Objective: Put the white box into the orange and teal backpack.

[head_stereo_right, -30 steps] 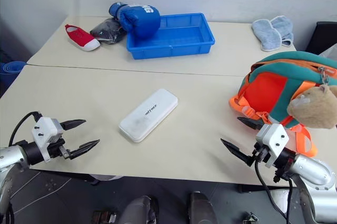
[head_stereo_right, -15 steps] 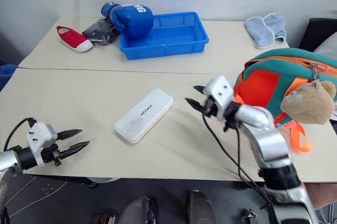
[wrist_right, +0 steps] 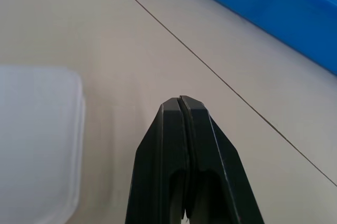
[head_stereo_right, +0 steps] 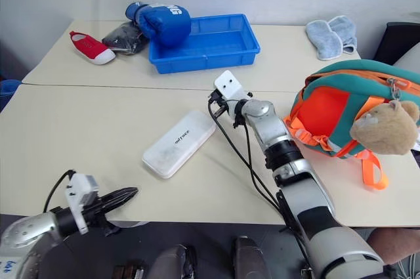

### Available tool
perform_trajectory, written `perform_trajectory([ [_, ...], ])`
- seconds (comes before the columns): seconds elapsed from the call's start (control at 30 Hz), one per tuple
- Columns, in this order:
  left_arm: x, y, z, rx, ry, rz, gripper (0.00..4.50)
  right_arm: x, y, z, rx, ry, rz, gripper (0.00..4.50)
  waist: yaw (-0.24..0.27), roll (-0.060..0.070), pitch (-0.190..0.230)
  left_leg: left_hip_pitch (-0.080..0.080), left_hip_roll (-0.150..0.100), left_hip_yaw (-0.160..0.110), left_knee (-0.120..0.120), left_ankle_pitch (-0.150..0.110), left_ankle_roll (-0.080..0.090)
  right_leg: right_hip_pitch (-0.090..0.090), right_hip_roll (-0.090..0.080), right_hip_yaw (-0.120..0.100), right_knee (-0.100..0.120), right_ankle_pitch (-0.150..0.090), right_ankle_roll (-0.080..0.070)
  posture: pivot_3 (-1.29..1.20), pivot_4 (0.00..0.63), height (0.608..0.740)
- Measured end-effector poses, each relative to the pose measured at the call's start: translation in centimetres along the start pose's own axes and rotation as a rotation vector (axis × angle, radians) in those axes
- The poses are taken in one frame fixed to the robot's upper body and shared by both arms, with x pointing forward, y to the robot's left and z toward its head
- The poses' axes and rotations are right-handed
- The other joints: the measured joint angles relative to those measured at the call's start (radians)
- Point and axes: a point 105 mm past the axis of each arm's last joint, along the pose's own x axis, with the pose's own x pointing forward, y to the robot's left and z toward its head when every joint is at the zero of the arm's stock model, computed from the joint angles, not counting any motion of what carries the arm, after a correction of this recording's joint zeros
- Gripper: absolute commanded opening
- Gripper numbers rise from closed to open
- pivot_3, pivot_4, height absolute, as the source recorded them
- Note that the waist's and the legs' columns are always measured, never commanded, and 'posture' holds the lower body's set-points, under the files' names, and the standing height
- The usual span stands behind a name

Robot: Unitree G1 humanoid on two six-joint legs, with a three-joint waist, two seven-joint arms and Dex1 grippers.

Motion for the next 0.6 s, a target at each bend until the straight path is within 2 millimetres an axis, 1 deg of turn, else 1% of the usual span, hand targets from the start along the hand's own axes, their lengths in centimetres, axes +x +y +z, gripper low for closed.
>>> perform_trajectory([
  [0.07, 0.7, -0.1, 0.4, 0.002, -0.004, -0.003, 0.03, 0.7, 0.7, -0.1, 0.010, 0.012, 0.037, 0.00, -0.010, 0.000, 0.000, 0.000, 0.000, 0.000, 0.000, 0.000, 0.000, 0.000, 0.000, 0.000, 0.000, 0.000, 0.000, 0.00, 0.150, 0.740],
  [0.17, 1.2, -0.5, 0.7, 0.014, 0.014, -0.032, 0.03, 0.8, 0.5, -0.3, 0.019, 0.034, 0.088, 0.00, -0.018, 0.000, 0.000, 0.000, 0.000, 0.000, 0.000, 0.000, 0.000, 0.000, 0.000, 0.000, 0.004, 0.000, 0.000, 0.00, 0.150, 0.740],
  [0.3, 1.4, 0.0, 1.0, 0.024, 0.030, -0.024, 0.03, 0.7, 0.7, -0.3, 0.059, 0.043, 0.168, 0.00, -0.019, 0.000, 0.000, 0.000, 0.000, 0.000, -0.001, 0.000, 0.000, 0.000, 0.000, 0.000, 0.004, 0.000, 0.000, 0.00, 0.150, 0.740],
  [0.47, 1.8, 0.4, 1.7, 0.040, 0.018, -0.018, 0.03, 0.3, 1.9, -1.2, 0.084, 0.074, 0.301, 0.00, -0.017, 0.000, 0.000, 0.000, 0.000, 0.000, 0.000, 0.000, 0.000, 0.000, 0.000, 0.000, 0.004, 0.000, 0.000, 0.00, 0.150, 0.740],
  [0.6, 2.2, 0.6, 2.2, 0.049, 0.012, -0.026, 0.03, -0.3, 2.0, -1.6, 0.084, 0.089, 0.357, 0.00, -0.017, 0.000, 0.000, 0.000, 0.000, 0.000, -0.001, 0.000, -0.001, 0.000, 0.000, 0.000, 0.004, 0.000, 0.000, 0.00, 0.150, 0.740],
])
